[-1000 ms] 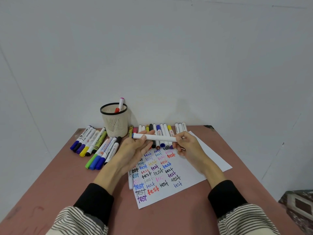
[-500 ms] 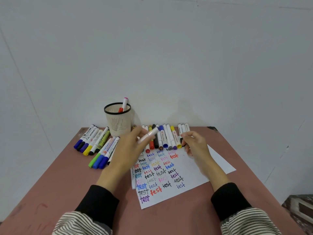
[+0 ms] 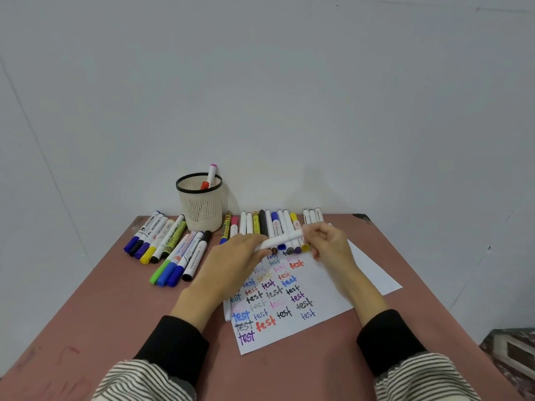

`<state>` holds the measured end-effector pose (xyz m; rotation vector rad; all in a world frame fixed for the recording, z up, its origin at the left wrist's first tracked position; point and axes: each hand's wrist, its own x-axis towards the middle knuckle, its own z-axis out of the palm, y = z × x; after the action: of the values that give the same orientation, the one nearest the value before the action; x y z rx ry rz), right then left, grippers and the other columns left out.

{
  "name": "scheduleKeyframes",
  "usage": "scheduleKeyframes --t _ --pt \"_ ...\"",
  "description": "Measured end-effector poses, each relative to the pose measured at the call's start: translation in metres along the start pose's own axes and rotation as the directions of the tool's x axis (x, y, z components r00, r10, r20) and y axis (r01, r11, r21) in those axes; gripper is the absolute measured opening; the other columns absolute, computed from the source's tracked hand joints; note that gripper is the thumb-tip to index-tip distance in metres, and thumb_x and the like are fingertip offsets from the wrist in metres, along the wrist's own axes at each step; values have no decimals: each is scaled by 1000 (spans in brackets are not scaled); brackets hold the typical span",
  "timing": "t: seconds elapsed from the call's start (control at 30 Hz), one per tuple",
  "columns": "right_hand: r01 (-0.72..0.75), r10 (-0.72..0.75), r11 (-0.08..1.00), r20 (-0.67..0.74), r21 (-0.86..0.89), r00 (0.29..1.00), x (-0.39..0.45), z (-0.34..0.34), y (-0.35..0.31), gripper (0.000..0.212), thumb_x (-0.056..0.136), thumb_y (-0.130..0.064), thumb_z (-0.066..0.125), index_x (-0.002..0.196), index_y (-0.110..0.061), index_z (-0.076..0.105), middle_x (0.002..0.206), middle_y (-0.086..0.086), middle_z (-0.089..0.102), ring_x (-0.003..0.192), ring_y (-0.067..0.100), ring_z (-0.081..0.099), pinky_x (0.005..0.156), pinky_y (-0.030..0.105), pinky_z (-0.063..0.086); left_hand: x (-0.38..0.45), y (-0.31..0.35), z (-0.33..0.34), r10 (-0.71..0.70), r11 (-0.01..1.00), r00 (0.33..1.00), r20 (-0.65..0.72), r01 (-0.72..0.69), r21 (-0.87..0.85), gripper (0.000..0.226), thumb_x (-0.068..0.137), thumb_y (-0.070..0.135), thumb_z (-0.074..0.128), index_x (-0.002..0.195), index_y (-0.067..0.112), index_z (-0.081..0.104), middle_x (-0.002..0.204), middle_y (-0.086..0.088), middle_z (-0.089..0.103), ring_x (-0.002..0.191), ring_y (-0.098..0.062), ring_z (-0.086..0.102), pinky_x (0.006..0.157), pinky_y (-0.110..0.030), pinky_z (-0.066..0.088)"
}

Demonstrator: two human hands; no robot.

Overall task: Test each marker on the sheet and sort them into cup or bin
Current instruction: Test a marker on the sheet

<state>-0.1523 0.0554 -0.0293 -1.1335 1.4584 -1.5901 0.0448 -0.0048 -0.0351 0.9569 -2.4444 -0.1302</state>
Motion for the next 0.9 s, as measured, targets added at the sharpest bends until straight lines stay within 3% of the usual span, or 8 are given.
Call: scheduleKeyframes --t 0.1,0.17,0.3,0.43,0.63,0.77,0.9 --pt "-42 69 975 -121 218 990 2 -8 0 16 96 -22 58 87 -10 61 66 -1 49 49 6 37 42 15 31 1 -1 -1 -42 999 998 38 42 7 35 103 39 34 133 26 46 116 10 56 99 -7 51 79 -26 45" --pt "-146 165 936 -31 320 986 1 -3 2 22 95 -31 59 90 -10 57 64 0 49 45 8 36 38 17 26 0 3 1 -38 999 998 57 39 -12 27 104 35 33 125 24 46 106 11 51 87 -7 48 70 -24 38" --pt "-317 277 912 177 261 944 -4 12 5 31 87 -40 68 89 -11 57 57 1 50 41 9 33 39 20 20 -2 9 3 -30 999 993 115 34 -31 22 104 34 31 117 22 44 104 6 51 86 -10 48 71 -26 38" --pt "-267 235 914 139 305 962 -4 12 4 18 91 -20 65 81 -12 53 52 2 47 38 7 28 36 17 19 -1 10 4 -9 1000 989 144 9 -1 25 104 40 30 113 23 45 85 9 51 77 -14 52 66 -31 40" --pt "-267 226 895 153 357 962 -4 6 0 20 94 -10 55 76 -12 48 48 1 36 38 6 25 35 17 17 -1 14 5 114 990 993 40 -117 79 27 101 51 27 103 30 44 61 7 46 55 -11 46 54 -27 34" --pt "-235 198 905 138 354 970 -3 6 1 22 93 -11 56 74 -12 46 47 1 36 37 7 24 35 18 16 -1 7 7 87 991 996 21 -89 103 52 92 64 14 114 33 49 57 7 46 52 -9 45 55 -28 36" --pt "-251 213 904 145 347 966 -2 8 5 21 88 -26 67 90 -11 51 48 0 35 37 8 24 37 20 15 -2 3 9 76 989 997 -24 -73 126 61 88 67 12 123 33 49 61 11 45 54 -6 44 53 -23 34"
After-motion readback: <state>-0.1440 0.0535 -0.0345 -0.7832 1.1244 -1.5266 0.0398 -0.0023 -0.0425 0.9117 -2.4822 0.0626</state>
